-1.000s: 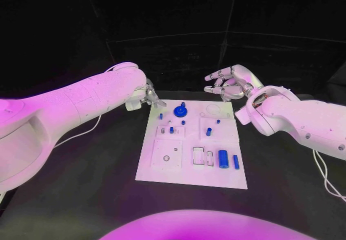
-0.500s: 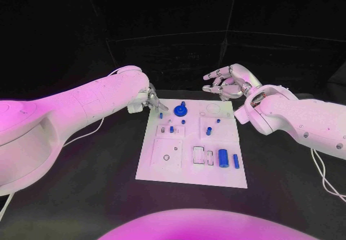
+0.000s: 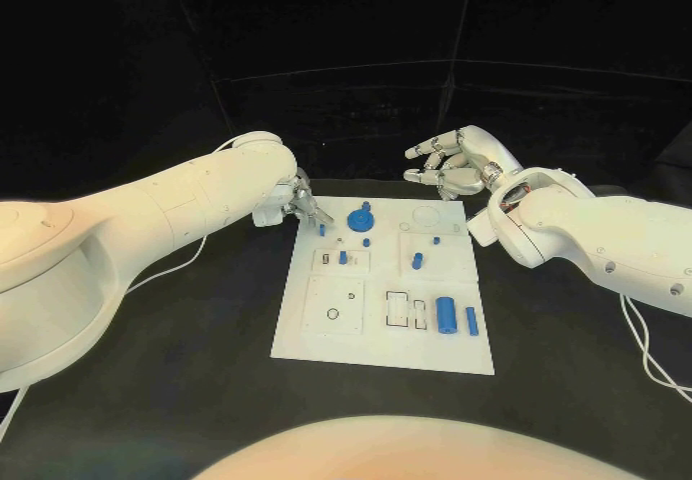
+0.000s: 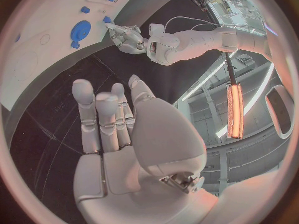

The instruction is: Assemble the parts on the task board

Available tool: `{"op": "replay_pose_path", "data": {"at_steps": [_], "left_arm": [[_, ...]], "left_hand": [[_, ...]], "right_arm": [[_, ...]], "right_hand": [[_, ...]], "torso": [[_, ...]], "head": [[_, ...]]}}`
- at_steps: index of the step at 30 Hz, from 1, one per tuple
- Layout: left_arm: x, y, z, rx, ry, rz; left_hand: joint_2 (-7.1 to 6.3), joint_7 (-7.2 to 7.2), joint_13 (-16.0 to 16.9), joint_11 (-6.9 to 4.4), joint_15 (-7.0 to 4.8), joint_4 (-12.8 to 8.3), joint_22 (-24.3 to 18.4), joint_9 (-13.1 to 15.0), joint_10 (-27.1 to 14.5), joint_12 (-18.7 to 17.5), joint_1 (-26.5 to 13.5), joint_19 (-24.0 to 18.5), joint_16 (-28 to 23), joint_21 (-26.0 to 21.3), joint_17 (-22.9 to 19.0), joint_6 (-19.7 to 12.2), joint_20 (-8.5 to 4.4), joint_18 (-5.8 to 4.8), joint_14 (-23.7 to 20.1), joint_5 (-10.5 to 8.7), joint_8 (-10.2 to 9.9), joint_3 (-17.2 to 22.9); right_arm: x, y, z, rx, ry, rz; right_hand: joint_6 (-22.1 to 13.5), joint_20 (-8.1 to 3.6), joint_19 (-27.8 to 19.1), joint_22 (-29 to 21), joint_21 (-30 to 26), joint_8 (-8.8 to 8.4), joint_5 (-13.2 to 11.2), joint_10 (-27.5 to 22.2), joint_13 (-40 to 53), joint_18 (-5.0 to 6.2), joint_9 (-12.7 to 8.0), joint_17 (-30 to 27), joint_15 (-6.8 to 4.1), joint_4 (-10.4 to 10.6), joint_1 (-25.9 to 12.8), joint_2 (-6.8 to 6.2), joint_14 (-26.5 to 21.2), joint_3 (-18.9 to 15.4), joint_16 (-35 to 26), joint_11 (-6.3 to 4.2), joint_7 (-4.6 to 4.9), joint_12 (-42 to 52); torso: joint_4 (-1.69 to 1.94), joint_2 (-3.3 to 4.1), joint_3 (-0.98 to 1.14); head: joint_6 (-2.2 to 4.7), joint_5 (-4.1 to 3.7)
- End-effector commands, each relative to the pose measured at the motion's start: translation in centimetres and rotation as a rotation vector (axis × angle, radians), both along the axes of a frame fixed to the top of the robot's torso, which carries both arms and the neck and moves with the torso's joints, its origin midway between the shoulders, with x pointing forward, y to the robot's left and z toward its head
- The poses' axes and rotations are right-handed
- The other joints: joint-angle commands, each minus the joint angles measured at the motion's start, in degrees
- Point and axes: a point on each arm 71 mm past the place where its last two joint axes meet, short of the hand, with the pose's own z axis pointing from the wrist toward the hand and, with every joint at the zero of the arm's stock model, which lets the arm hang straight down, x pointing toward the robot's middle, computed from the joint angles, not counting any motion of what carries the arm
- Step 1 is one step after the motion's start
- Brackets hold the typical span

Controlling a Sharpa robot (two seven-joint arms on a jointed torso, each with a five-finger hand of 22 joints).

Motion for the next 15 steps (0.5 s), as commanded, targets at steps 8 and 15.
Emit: {"op": "replay_pose_path", "data": {"at_steps": [8,15], "left_arm": [[-0.07,-0.51,-0.03,-0.003,0.016,-0.035],[-0.07,-0.68,-0.1,-0.006,0.016,-0.038]], "left_hand": [[0.12,0.05,0.16,-0.08,0.03,-0.5,0.31,-0.33,0.21,0.42,1.15,0.95,0.18,0.44,15.09,0.86,0.28,-0.3,5.95,-0.29,-0.19,-0.25],[0.49,0.02,0.15,-0.12,-0.01,-0.88,0.35,-0.6,0.26,0.44,1.74,0.95,0.18,0.45,15.09,1.18,0.25,-0.3,5.95,-0.28,-0.2,-0.33]], "right_arm": [[-0.03,0.19,0.15,0.004,-0.004,0.012],[-0.02,0.23,0.15,0.004,-0.004,0.013]], "right_hand": [[-0.44,-0.02,-0.4,-0.1,-0.45,-0.17,0.28,-0.45,-0.09,0.65,-0.05,0.08,0.14,0.31,-0.18,-0.09,-0.4,0.09,-0.18,0.14,0.05,0.24],[-0.46,-0.01,-0.43,-0.14,-0.49,-0.16,0.32,-0.49,-0.1,0.66,-0.05,0.1,0.15,0.34,-0.17,-0.06,-0.41,0.11,-0.19,0.15,0.06,0.26]], "torso": [[-0.05,0.05,0.01],[-0.03,0.02,0.03]], "head": [[-0.07,0.1],[-0.22,0.06]]}}
